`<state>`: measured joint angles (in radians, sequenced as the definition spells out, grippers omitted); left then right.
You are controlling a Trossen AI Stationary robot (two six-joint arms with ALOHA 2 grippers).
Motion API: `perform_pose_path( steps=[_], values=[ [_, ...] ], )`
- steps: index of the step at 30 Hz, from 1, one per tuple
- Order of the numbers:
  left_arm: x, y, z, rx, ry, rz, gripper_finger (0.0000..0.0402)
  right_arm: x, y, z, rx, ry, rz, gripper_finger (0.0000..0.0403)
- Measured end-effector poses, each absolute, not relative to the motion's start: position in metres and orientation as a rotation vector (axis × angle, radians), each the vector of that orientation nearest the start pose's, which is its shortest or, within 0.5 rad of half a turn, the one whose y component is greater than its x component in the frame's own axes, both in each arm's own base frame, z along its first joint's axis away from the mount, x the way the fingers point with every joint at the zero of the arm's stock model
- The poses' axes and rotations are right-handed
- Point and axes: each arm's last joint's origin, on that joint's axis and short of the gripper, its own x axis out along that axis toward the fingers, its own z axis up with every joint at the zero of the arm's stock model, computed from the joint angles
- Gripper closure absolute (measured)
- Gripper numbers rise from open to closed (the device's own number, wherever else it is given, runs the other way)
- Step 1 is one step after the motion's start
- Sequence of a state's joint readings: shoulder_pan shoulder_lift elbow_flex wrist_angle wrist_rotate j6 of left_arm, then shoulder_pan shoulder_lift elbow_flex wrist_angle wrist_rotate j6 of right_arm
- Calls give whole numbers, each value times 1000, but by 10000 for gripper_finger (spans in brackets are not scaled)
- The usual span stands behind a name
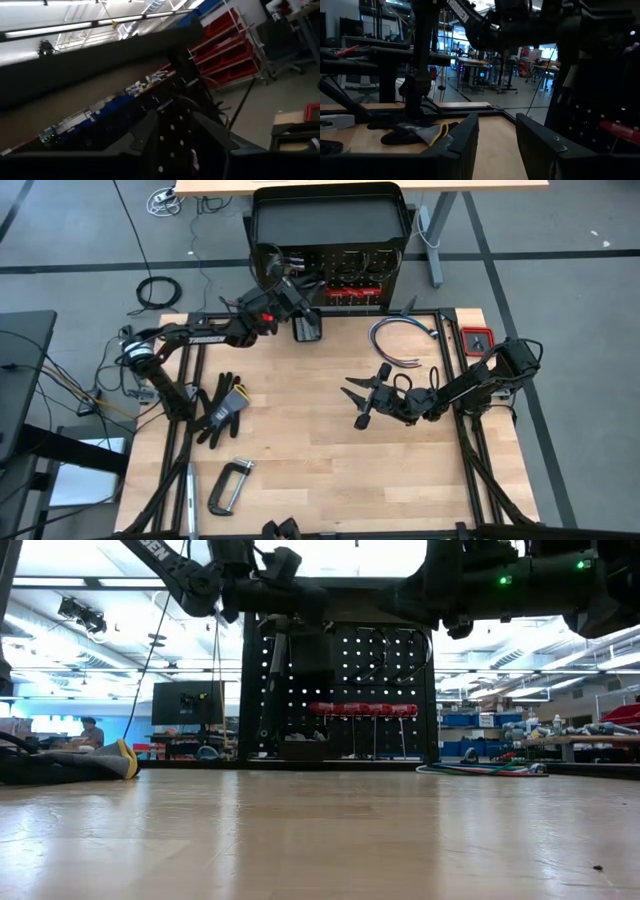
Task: Hang tools onto peg board
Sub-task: Put the black clamp on the on the peg board
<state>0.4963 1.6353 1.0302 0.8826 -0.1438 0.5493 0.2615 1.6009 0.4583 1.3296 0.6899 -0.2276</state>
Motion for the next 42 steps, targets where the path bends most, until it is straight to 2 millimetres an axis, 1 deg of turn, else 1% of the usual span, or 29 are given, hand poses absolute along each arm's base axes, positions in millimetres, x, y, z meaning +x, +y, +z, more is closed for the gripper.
perform_pose_path(
  steps=[3,7,10,14,17,20,23,28,31,34,37,42],
  values=[
    [315,168,315,573,-99,683,272,268,53,186,-137,-119,-444,263],
    [308,137,335,563,-62,578,270,268,52,186,-139,-118,-446,263],
    [301,102,346,553,-14,411,270,269,50,186,-141,-117,-452,263],
    [279,51,362,502,34,209,270,269,48,186,-141,-117,-462,263],
    [259,20,361,404,154,78,270,270,45,186,-142,-116,-471,263],
    [238,-3,353,221,312,-17,270,270,43,187,-138,-122,-477,263],
    [225,-21,338,1,491,-58,270,270,43,187,-143,-120,-478,263],
    [214,-50,289,-315,762,-19,270,270,45,186,-148,-115,-468,260],
    [205,-64,253,-500,937,31,270,269,53,184,-127,-104,-433,253],
    [199,-80,229,-612,1045,77,270,267,64,177,-114,-46,-382,240],
    [193,-99,217,-685,1122,112,270,266,76,169,-97,34,-335,220],
    [190,-141,212,-814,1214,142,270,270,99,168,13,104,-238,186]
  ],
)
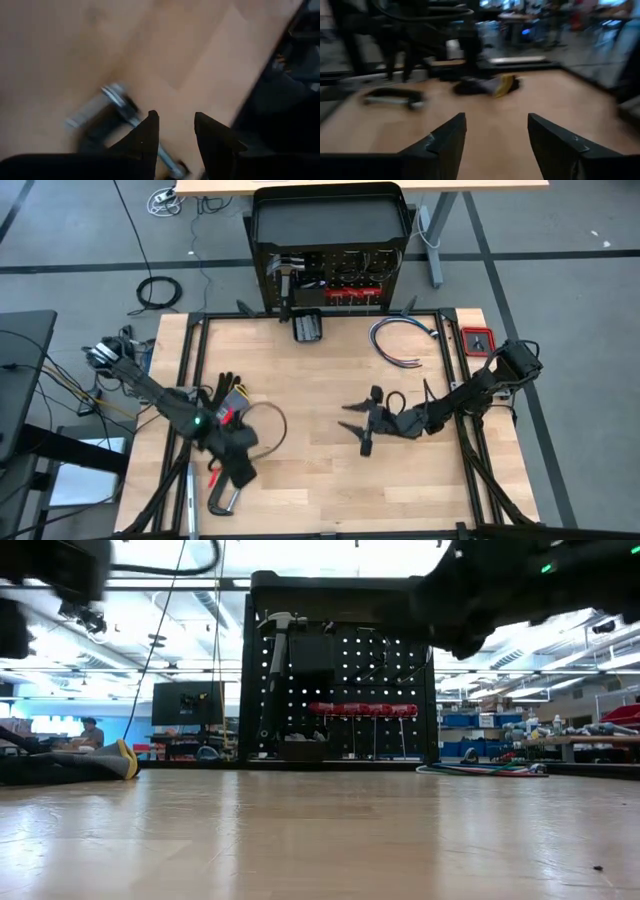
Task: Hang tools onto peg board
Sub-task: Put the black clamp on the on the peg board
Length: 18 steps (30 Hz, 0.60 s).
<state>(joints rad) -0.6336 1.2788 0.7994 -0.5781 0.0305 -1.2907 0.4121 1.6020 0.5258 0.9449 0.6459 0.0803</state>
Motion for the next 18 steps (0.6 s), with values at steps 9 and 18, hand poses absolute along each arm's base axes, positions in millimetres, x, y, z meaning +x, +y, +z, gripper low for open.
perform_pose_path(
  steps=[9,18],
  values=[
    [190,-192,168,-938,1355,293,269,256,145,171,112,136,-146,179],
    [198,-213,134,-936,1398,335,269,238,169,170,175,124,-147,186]
  ],
)
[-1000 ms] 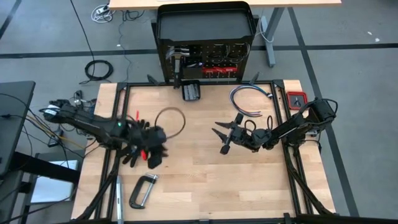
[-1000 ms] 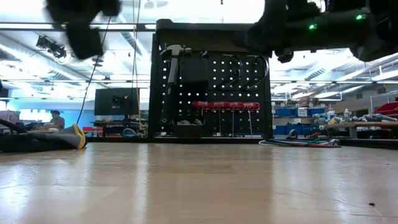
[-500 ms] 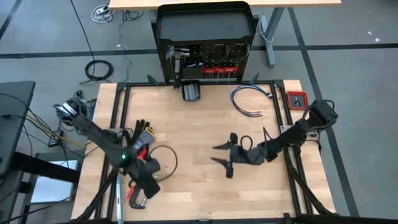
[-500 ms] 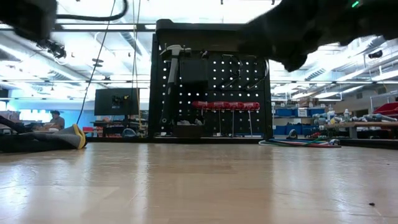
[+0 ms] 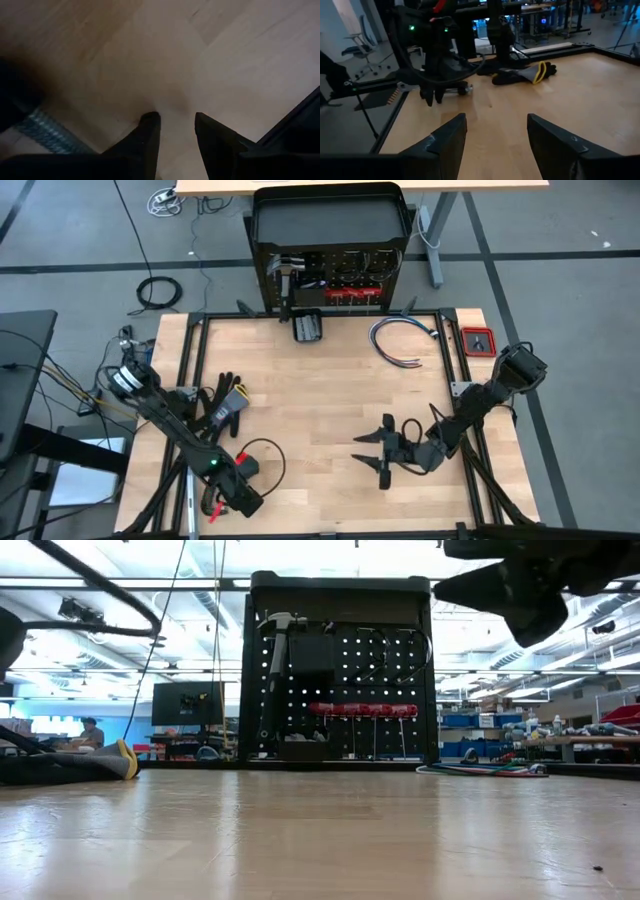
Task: Hang tools onto peg board
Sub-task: Put the black clamp on the on the peg board
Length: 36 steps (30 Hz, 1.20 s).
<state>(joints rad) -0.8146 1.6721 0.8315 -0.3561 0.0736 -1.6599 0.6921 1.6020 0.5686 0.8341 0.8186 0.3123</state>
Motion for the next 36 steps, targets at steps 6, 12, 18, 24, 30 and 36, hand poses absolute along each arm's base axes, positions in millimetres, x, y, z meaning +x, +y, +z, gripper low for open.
perform_pose_path(
  steps=[6,12,18,24,30,36],
  values=[
    [205,-219,146,-865,1433,355,270,233,175,171,182,114,-163,186],
    [204,-220,186,-751,1523,481,270,233,174,171,173,113,-172,186],
    [198,-215,180,-741,1613,525,270,234,173,170,167,115,-179,186],
    [189,-208,163,-758,1693,575,270,236,170,169,160,122,-193,186],
    [192,-209,149,-839,1638,482,270,238,166,169,158,123,-208,186],
    [187,-203,138,-842,1622,493,270,240,163,169,157,124,-221,186]
  ],
)
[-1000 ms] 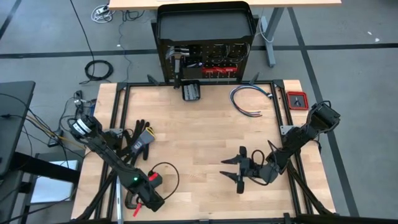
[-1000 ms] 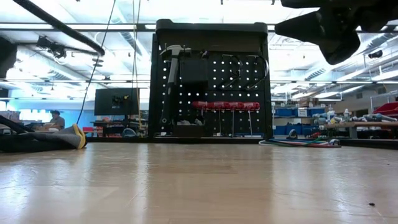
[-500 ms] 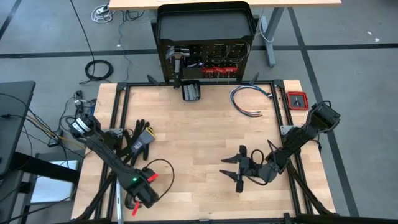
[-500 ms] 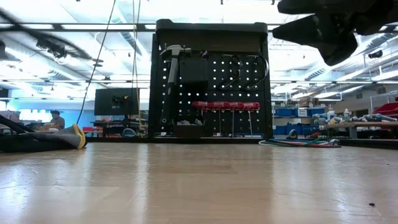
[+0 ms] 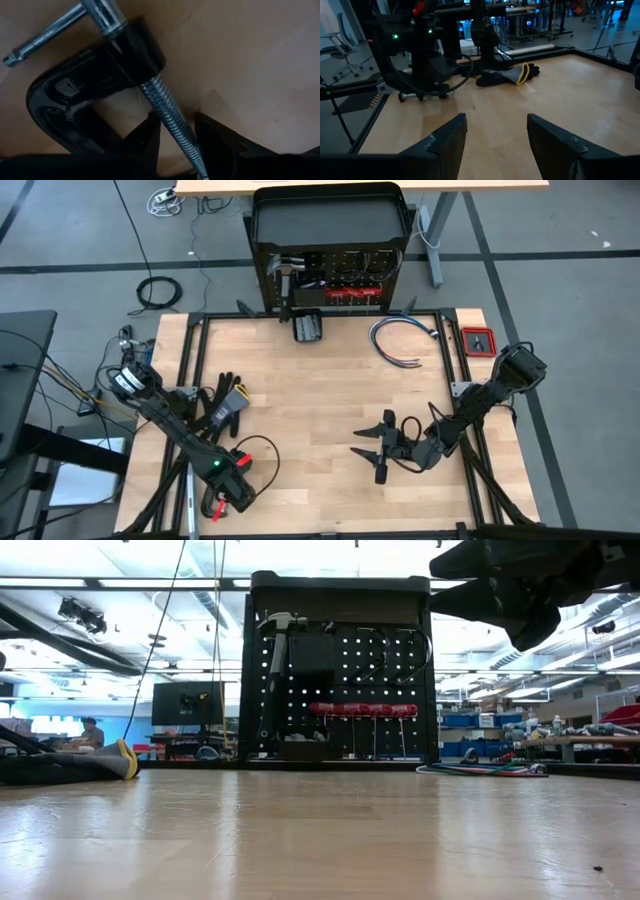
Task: Hang tools onto peg board
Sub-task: Put the black clamp on the on the peg board
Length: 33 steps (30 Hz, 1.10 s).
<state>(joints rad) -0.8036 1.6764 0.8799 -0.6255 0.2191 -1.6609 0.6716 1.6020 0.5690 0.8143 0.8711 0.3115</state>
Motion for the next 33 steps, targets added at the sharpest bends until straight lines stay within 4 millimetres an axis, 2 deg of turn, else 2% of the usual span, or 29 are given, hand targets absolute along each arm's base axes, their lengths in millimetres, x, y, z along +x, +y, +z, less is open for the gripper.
perform_pose_path(
  steps=[6,11,13,16,20,24,28,33],
  values=[
    [185,-197,133,-765,1530,513,280,242,161,169,161,121,-227,186],
    [188,-197,135,-689,1474,498,343,242,162,170,155,119,-226,186],
    [191,-199,139,-650,1431,485,369,245,164,175,151,108,-220,186],
    [198,-202,149,-564,1371,467,370,256,173,194,116,78,-179,186],
    [211,-198,183,-458,1195,454,369,271,186,222,-6,78,-145,186],
    [218,-195,227,-428,1033,285,367,281,188,237,-102,92,-155,186],
    [221,-190,268,-336,763,71,366,290,175,239,-91,88,-154,186],
    [225,-194,291,-181,473,-216,365,317,156,237,25,-51,38,186]
  ],
)
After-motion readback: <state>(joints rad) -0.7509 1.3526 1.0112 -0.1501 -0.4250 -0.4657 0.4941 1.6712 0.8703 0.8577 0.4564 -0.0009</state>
